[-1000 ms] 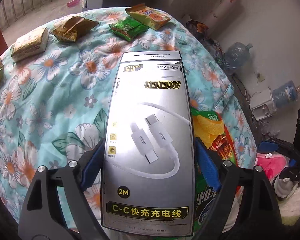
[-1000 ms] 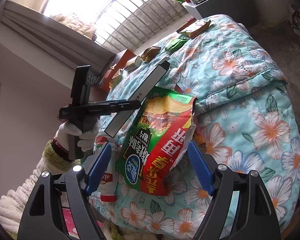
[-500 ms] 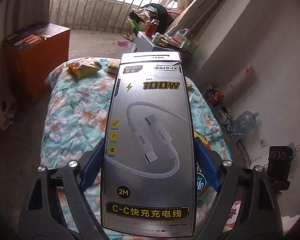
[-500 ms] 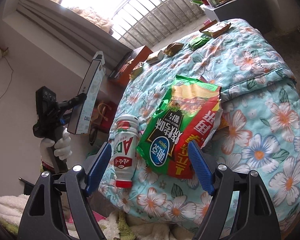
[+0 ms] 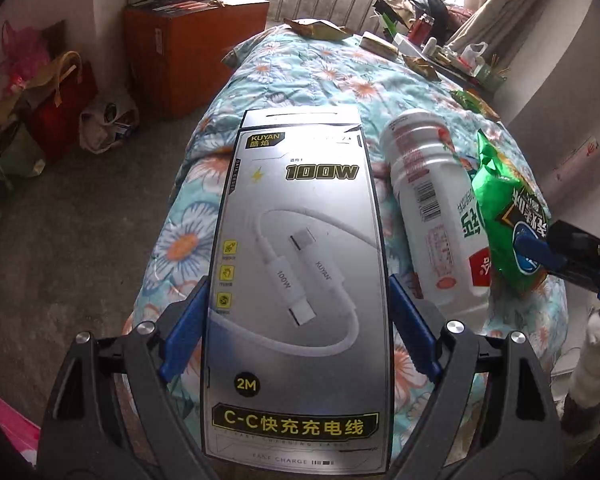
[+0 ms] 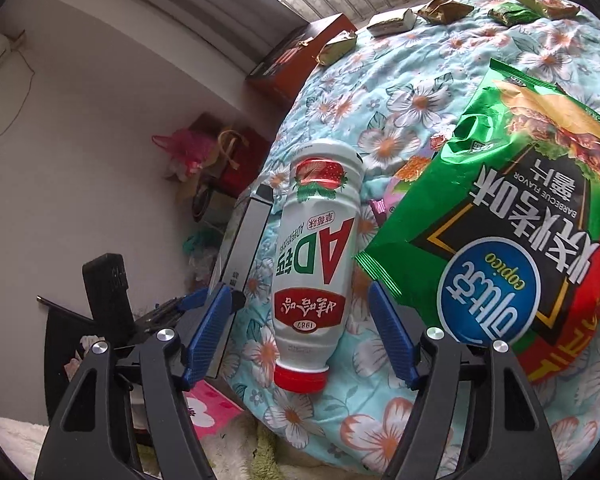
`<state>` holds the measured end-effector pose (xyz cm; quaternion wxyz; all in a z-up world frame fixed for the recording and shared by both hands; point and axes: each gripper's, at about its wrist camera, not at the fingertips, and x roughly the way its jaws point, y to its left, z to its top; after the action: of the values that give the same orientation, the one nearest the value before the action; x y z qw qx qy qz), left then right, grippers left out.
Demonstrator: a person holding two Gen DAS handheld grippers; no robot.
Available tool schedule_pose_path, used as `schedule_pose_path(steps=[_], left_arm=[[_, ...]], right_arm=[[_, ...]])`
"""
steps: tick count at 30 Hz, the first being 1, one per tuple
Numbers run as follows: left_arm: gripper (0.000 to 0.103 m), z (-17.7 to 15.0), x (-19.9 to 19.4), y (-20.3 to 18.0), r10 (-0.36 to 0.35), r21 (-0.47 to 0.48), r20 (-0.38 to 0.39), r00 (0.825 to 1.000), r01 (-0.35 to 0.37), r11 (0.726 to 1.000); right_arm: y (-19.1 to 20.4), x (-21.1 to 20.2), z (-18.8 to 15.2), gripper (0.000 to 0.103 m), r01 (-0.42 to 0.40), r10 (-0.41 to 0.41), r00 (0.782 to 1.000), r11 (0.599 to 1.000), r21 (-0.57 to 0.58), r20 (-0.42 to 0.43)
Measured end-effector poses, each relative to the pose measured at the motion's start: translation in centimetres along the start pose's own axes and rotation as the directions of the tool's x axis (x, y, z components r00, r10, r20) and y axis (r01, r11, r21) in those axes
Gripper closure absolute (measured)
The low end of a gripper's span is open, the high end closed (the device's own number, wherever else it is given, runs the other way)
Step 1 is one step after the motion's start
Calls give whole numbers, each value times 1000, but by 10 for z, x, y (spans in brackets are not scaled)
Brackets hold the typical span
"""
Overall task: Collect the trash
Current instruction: 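Grasp the white AD strawberry drink bottle with the right tool while the left tool holds the box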
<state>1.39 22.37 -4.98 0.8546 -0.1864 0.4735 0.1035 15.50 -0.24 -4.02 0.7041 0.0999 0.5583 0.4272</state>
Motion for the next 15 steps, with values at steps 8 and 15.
schedule_pose_path(steps=[8, 15], left_arm=[[21, -9, -3, 6, 9, -25, -13, 1000, -10, 1000], [21, -14, -4, 6, 28, -36, -6, 1000, -29, 999]], right_arm=[[15, 38, 17, 34, 128, -133, 990, 988, -82, -56], [23, 70, 20, 38, 195, -211, 973, 969, -155, -92]])
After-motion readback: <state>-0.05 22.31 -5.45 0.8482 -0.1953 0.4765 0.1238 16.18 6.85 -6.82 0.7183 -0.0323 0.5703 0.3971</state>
